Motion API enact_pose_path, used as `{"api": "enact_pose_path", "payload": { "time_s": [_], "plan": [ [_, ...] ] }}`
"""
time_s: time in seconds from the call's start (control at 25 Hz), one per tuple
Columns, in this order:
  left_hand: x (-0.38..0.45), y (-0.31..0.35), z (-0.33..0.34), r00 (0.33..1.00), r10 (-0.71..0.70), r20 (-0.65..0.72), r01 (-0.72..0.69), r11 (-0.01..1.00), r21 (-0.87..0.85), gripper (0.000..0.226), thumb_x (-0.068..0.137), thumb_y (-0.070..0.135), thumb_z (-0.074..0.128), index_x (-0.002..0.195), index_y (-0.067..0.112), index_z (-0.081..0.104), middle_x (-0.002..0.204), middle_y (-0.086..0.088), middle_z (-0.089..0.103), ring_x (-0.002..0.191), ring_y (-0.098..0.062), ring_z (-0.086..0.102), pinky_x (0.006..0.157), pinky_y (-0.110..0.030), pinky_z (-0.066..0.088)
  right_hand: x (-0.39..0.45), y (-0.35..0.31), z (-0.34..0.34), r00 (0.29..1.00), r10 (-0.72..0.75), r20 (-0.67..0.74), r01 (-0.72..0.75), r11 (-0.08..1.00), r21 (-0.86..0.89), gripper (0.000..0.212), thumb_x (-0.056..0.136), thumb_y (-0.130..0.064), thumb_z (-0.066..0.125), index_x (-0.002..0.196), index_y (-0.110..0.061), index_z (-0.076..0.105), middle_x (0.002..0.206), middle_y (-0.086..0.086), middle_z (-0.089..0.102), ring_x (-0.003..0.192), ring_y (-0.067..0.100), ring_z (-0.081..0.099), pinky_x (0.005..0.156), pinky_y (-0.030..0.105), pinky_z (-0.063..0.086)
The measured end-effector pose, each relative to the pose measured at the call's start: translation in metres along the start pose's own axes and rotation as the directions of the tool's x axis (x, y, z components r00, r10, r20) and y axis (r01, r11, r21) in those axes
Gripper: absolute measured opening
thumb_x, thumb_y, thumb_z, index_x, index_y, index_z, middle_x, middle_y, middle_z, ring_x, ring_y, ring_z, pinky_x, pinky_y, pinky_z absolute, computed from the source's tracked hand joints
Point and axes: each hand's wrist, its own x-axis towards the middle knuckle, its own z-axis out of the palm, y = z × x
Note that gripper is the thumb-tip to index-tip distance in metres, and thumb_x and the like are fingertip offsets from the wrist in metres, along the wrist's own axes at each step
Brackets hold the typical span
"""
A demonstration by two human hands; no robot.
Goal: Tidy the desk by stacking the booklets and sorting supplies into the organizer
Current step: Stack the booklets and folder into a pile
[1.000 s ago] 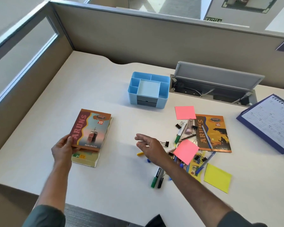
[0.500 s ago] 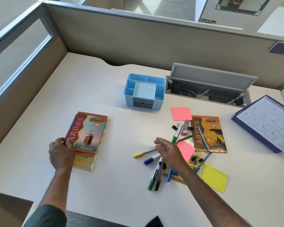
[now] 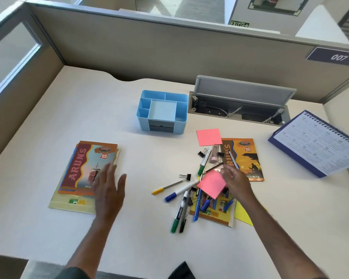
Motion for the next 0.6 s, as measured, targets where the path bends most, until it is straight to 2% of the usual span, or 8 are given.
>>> {"api": "enact_pose_path", "payload": {
  "time_s": [0.04, 0.08, 0.2, 0.32, 0.48, 0.6],
  "plan": [
    [-0.01, 0.016, 0.011, 0.994, 0.083, 0.067, -0.08, 0.996, -0.045, 0.049, 0.102, 0.037, 0.043, 0.141, 0.009, 0.053, 0.151, -0.012, 0.048, 0.14, -0.032, 0.041, 0.115, -0.045, 0.029, 0.004, 0.004, -0.01, 0.998, 0.017, -0.055, -0.018, 0.999, -0.03, 0.037, 0.096, -0.031, 0.06, 0.131, -0.017, 0.061, 0.119, 0.001, 0.065, 0.104, 0.017, 0.06, 0.082, 0.03, 0.045],
    [-0.016, 0.023, 0.018, 0.987, 0.108, 0.12, -0.099, 0.992, -0.08, 0.049, 0.104, 0.034, 0.038, 0.146, 0.01, 0.05, 0.156, -0.009, 0.043, 0.146, -0.028, 0.036, 0.118, -0.045, 0.029, 0.011, 0.004, -0.013, 0.995, 0.021, -0.1, -0.026, 0.999, -0.043, 0.034, 0.096, -0.027, 0.059, 0.128, -0.015, 0.062, 0.119, 0.004, 0.066, 0.104, 0.019, 0.06, 0.081, 0.03, 0.044],
    [-0.025, 0.033, 0.037, 0.971, 0.107, 0.212, -0.085, 0.99, -0.11, 0.053, 0.107, 0.033, 0.028, 0.155, 0.013, 0.039, 0.164, -0.001, 0.031, 0.155, -0.017, 0.018, 0.125, -0.044, 0.02, 0.029, 0.014, -0.034, 0.962, 0.035, -0.272, -0.057, 0.995, -0.076, 0.029, 0.096, -0.022, 0.057, 0.122, -0.011, 0.065, 0.116, 0.01, 0.066, 0.108, 0.028, 0.061, 0.08, 0.031, 0.044],
    [-0.026, 0.029, 0.045, 0.965, 0.097, 0.245, -0.089, 0.995, -0.041, 0.055, 0.107, 0.033, 0.023, 0.157, 0.011, 0.033, 0.165, -0.001, 0.026, 0.156, -0.015, 0.011, 0.126, -0.043, 0.014, 0.048, 0.024, -0.051, 0.925, 0.025, -0.379, -0.113, 0.971, -0.21, 0.034, 0.093, -0.031, 0.061, 0.119, -0.01, 0.064, 0.116, 0.014, 0.062, 0.11, 0.034, 0.058, 0.086, 0.04, 0.048],
    [-0.03, 0.032, 0.05, 0.958, 0.124, 0.258, -0.136, 0.99, 0.029, 0.054, 0.108, 0.028, 0.02, 0.158, 0.01, 0.029, 0.167, -0.002, 0.022, 0.157, -0.016, 0.007, 0.127, -0.042, 0.012, 0.069, 0.034, -0.067, 0.911, 0.194, -0.364, -0.337, 0.86, -0.384, 0.061, 0.083, -0.054, 0.069, 0.119, -0.005, 0.058, 0.122, 0.018, 0.051, 0.115, 0.038, 0.051, 0.087, 0.046, 0.048],
    [-0.031, 0.034, 0.049, 0.955, 0.106, 0.278, -0.122, 0.992, 0.04, 0.055, 0.108, 0.03, 0.017, 0.159, 0.012, 0.026, 0.168, -0.001, 0.02, 0.157, -0.014, 0.004, 0.127, -0.042, 0.01, 0.075, 0.029, -0.064, 0.899, 0.256, -0.357, -0.401, 0.809, -0.43, 0.069, 0.076, -0.057, 0.076, 0.12, -0.007, 0.056, 0.125, 0.016, 0.047, 0.117, 0.035, 0.048, 0.09, 0.045, 0.048]
  ]
}}
